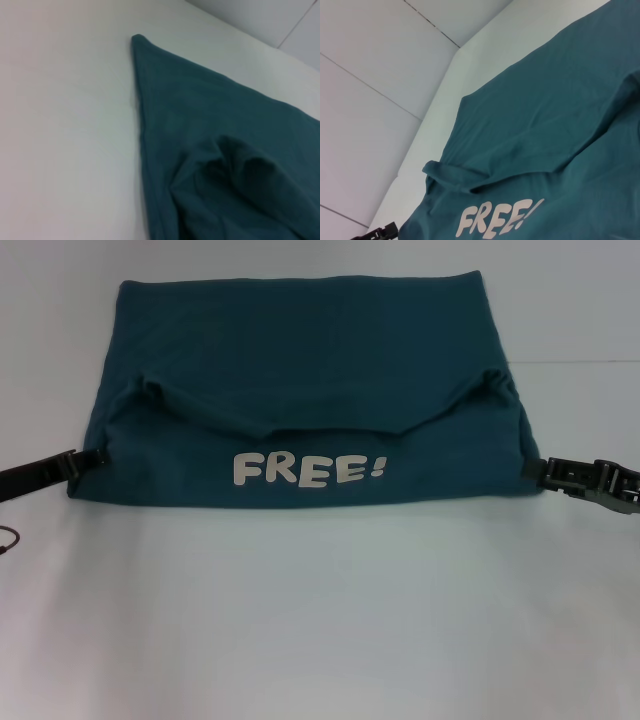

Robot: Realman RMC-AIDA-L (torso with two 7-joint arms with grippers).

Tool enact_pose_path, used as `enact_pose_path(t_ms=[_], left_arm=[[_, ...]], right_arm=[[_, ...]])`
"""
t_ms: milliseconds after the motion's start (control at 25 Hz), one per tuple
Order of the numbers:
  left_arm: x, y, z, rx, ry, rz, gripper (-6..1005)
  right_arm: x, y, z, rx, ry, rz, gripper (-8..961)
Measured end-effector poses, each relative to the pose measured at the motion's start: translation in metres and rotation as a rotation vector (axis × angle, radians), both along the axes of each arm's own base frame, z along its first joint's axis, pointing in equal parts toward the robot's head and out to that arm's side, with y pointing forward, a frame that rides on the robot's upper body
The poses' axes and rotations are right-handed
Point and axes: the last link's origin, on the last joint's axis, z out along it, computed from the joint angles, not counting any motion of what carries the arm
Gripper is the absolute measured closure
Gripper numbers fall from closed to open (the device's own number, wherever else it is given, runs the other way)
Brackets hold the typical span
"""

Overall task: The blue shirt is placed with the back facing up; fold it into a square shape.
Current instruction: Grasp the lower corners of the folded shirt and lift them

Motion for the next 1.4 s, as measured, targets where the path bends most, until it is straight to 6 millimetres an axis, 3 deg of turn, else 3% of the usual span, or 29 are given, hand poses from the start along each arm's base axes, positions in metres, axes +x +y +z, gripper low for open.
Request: enact_pose_path(t_ms=[1080,1280,1400], left_arm=[[0.0,-0.003,-0.013,-0.016,0.007,0.0,492],[0.0,-0.005,-0.013,-0.018,0.002,0.0,712],[0.001,-0.005,-0.013,-0.026,-0.003,-0.006,936]], right_arm=[[0.006,-0.006,0.005,0.018,0.034,-0.022,478],[0.007,-0.006,0.007,0.013,0.024,-0.021,484],[0.007,-0.004,0.009,0.0,0.007,-0.016,487]])
